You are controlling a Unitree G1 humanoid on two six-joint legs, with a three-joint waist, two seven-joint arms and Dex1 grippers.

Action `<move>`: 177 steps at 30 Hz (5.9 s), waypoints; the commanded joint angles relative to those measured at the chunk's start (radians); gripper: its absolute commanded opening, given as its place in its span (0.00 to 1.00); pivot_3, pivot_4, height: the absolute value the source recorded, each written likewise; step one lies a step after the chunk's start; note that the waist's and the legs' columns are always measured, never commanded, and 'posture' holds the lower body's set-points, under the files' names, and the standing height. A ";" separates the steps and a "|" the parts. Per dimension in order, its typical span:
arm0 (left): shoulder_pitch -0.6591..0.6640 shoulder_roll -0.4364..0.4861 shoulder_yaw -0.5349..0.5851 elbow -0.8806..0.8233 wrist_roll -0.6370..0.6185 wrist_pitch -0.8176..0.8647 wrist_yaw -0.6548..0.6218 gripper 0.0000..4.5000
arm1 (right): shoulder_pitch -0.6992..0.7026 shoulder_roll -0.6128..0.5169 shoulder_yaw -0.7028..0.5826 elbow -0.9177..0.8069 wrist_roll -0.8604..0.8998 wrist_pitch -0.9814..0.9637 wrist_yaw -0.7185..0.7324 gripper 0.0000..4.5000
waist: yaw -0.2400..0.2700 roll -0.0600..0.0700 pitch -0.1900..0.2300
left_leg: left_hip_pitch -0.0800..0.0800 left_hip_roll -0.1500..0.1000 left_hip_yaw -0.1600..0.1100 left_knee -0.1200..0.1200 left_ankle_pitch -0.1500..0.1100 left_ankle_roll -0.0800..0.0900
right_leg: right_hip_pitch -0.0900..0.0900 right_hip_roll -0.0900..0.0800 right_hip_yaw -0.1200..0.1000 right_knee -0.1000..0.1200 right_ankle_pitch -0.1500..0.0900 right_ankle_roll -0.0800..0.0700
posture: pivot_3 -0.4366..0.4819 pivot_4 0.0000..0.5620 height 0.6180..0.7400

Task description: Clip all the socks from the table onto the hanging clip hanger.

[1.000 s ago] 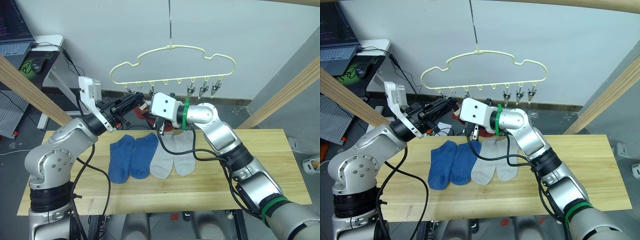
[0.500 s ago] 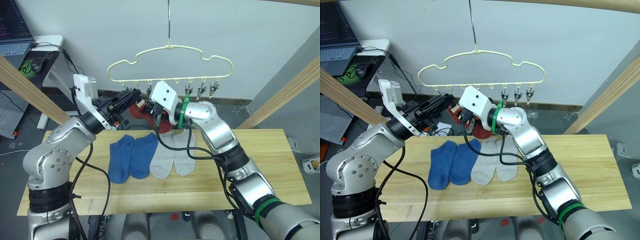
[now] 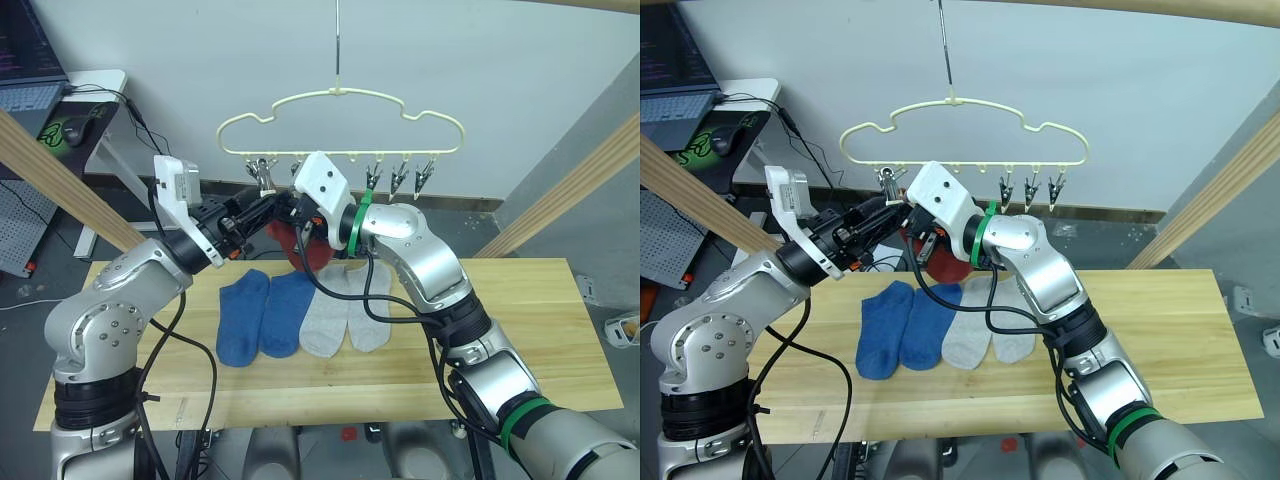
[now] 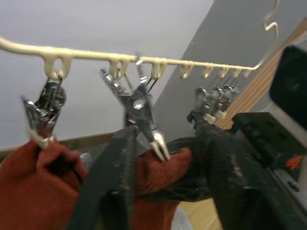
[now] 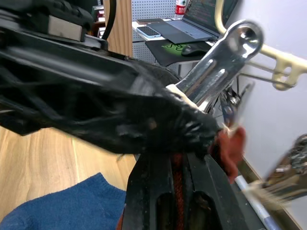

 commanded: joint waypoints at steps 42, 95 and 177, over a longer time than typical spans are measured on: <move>0.163 0.094 0.007 -0.105 0.155 -0.104 -0.105 0.72 | 0.119 -0.164 0.006 -0.259 0.023 0.060 -0.005 0.91 | 0.001 0.000 0.000 | 0.000 0.000 0.000 -0.001 0.000 0.000 | 0.000 0.000 0.000 -0.001 0.000 0.000 | 0.39 0.53 1.00; 0.111 -0.417 -0.304 0.136 0.836 -0.768 0.190 0.33 | 0.565 -0.581 -0.462 -0.801 0.424 0.219 -0.096 0.93 | -0.028 -0.002 -0.003 | 0.001 -0.003 0.001 0.002 0.001 0.001 | 0.002 0.007 0.002 0.000 0.000 0.000 | 0.23 0.52 1.00; -0.038 -0.426 -0.277 0.205 0.790 -0.736 0.189 0.03 | 0.583 -0.568 -0.267 -0.654 0.305 0.231 -0.201 1.00 | -0.029 -0.002 -0.003 | 0.001 -0.002 0.000 0.006 0.001 0.001 | 0.004 0.007 0.001 0.001 0.000 0.000 | 0.27 0.54 1.00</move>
